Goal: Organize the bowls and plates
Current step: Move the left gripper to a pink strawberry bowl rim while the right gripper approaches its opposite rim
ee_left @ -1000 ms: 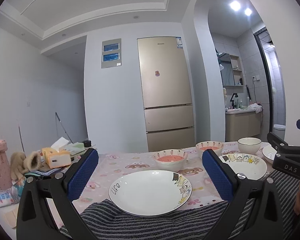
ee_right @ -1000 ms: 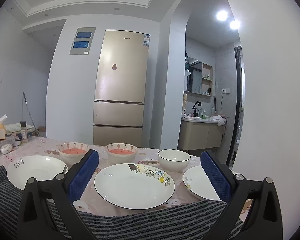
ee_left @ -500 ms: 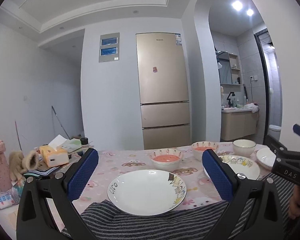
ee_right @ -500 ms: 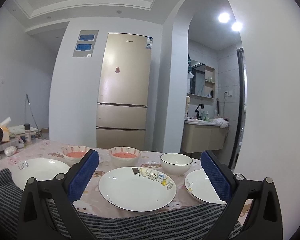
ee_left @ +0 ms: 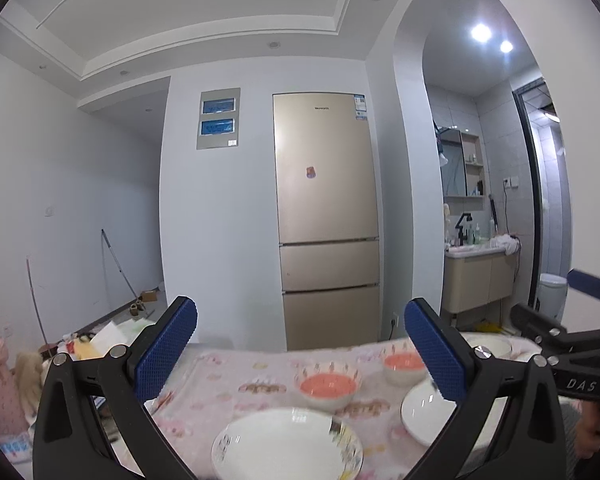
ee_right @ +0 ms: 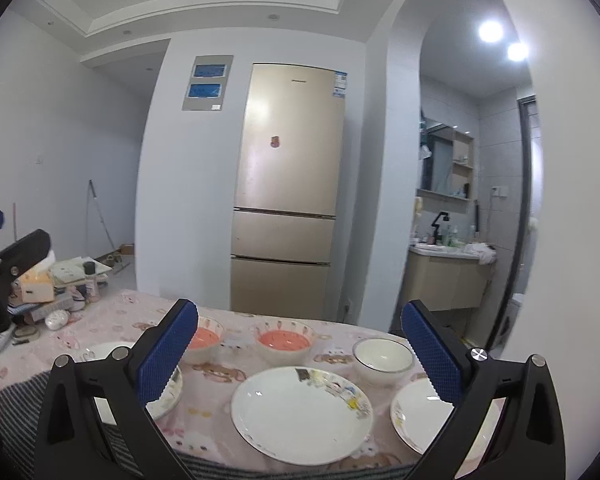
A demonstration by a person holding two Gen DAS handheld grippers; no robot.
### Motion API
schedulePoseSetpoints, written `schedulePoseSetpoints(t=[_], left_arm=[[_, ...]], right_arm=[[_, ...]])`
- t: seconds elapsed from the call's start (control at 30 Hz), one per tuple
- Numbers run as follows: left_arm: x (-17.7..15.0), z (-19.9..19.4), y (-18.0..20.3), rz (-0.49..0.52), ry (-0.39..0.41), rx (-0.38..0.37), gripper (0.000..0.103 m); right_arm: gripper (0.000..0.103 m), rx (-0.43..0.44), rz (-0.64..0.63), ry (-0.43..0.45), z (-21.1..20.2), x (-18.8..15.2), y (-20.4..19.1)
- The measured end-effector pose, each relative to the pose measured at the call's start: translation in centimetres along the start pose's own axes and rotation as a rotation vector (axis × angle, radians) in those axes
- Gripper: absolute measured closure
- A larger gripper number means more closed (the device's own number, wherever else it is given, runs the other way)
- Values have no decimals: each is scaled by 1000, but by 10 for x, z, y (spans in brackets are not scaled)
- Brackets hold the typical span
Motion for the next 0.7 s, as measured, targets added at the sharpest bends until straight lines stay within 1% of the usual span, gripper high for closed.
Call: schedulePoseSetpoints(t=[0.07, 0.13, 0.2, 0.33, 0.4, 0.47, 0.53, 0.6, 0.7], left_arm=[[14, 15, 2, -4, 7, 11, 0], [27, 29, 2, -10, 14, 40, 0], [37, 43, 1, -17, 16, 48, 0], [54, 72, -5, -23, 1, 71, 0], [58, 89, -13, -35, -33, 93, 0], [57, 106, -23, -50, -84, 100, 0], [55, 125, -37, -86, -130, 117, 0], [53, 150, -49, -112, -197, 147, 0], [44, 187, -59, -129, -289, 145, 1]], right_arm=[[0, -2, 15, -3, 16, 17, 2], [0, -10, 22, 0, 37, 38, 2], [0, -10, 46, -2, 57, 56, 2], [0, 29, 121, -38, 95, 81, 8], [0, 46, 166, -43, 115, 93, 12], [3, 51, 187, -51, 131, 103, 13], [3, 88, 201, -71, 151, 116, 11], [4, 99, 209, -77, 168, 124, 6], [4, 118, 224, -108, 199, 121, -6]])
Point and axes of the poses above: each gripper's, at about its wrist camera, not at the fingertips, and z roughly the way its jaws point, y to its right, x to its top, the point moved 1 cm from there along z, roughly the way its jaws point, and after that the axes turned 3 degrees about -z, right-handed, at the moved point
